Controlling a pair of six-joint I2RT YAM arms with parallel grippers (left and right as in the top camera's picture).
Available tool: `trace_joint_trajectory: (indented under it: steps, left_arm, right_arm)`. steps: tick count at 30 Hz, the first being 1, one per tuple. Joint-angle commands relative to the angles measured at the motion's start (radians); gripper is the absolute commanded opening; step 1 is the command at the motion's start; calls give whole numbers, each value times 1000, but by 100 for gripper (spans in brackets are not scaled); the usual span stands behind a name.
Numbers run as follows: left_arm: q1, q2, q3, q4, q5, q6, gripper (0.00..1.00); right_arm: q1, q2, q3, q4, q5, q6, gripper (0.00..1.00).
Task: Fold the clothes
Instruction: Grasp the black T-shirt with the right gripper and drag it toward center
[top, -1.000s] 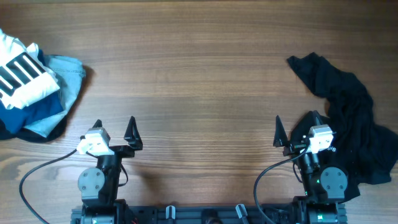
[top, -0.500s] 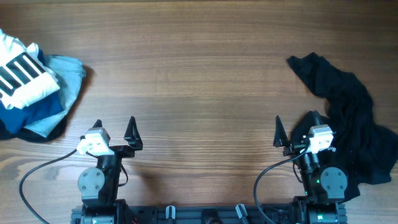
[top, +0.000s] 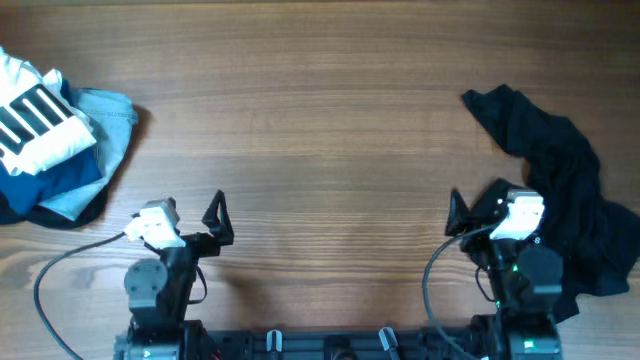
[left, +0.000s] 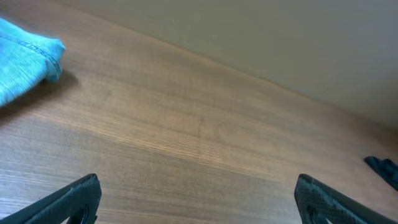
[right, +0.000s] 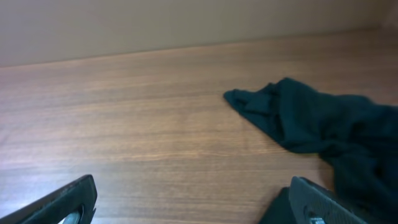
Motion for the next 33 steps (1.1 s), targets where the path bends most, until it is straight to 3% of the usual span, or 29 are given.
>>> trace_joint_trajectory:
  steps: [1, 9, 11, 13, 20, 24, 27, 28, 30, 33]
  left_arm:
    - [7, 161, 172, -100, 27, -17, 100]
    - [7, 640, 505, -326, 27, -14, 100]
    - [7, 735, 521, -326, 27, -14, 100]
    - [7, 784, 521, -329, 36, -15, 100]
    - [7, 839, 521, -328, 76, -16, 100]
    - [7, 839, 521, -330, 76, -16, 100]
    - [7, 839, 521, -329, 76, -15, 100]
    - [7, 839, 521, -328, 76, -15, 100]
    - [7, 839, 521, -325, 76, -15, 100]
    - [7, 839, 521, -304, 75, -15, 100]
  right_arm:
    - [-6, 203, 144, -68, 92, 41, 100]
    - [-7, 752, 395, -200, 71, 113, 100]
    - [-7, 856, 402, -200, 163, 151, 100]
    - [-7, 922, 401, -209, 259, 244, 100]
    - [-7, 1179, 400, -37, 305, 248, 92]
    - [-7, 1306, 400, 29, 327, 251, 73]
    - [-7, 1345, 400, 31, 320, 296, 11]
    - [-7, 1344, 401, 34, 298, 298, 4]
    - [-6, 1343, 416, 49, 149, 222, 4]
    - [4, 1325, 481, 50, -250, 90, 4]
